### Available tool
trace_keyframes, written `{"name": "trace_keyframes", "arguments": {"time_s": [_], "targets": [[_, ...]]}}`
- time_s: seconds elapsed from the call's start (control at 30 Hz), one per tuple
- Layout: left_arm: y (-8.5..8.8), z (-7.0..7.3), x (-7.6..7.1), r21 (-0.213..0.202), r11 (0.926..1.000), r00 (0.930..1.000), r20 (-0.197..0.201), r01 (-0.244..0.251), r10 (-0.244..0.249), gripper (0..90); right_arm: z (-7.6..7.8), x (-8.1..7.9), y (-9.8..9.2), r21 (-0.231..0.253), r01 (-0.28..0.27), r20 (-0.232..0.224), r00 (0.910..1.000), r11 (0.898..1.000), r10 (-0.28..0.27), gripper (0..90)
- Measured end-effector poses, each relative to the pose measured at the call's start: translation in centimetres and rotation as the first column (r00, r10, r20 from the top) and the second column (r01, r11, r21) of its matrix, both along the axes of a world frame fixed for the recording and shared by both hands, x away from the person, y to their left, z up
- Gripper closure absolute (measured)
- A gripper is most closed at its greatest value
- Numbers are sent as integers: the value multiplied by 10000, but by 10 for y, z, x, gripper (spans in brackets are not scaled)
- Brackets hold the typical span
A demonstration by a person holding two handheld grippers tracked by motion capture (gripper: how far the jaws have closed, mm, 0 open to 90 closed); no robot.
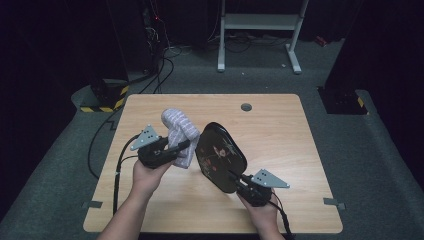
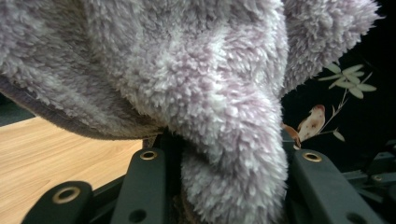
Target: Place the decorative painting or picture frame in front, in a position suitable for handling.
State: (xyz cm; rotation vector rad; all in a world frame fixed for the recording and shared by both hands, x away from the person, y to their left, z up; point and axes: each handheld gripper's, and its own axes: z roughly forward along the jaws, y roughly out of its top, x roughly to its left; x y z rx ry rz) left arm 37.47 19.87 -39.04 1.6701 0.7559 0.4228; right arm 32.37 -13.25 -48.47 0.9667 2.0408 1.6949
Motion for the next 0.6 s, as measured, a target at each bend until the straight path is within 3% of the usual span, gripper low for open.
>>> {"name": "trace_keyframes", "arguments": {"time_s": [0.3, 0.5, 0.6], "targets": [[-10, 4, 0, 48, 9999, 9999, 6, 149, -149, 617, -5, -6, 0, -277, -14, 192, 9998, 9996, 19, 792], [-14, 12, 1, 23, 9996, 9996, 49, 281, -281, 618, -5, -8, 4, -469, 78, 344, 9994, 9989, -62, 635], [-19, 20, 1, 19, 9989, 9985, 275, 479, -479, 618, -3, -9, 4, -434, 178, 487, 9987, 9989, -157, 599]]}}
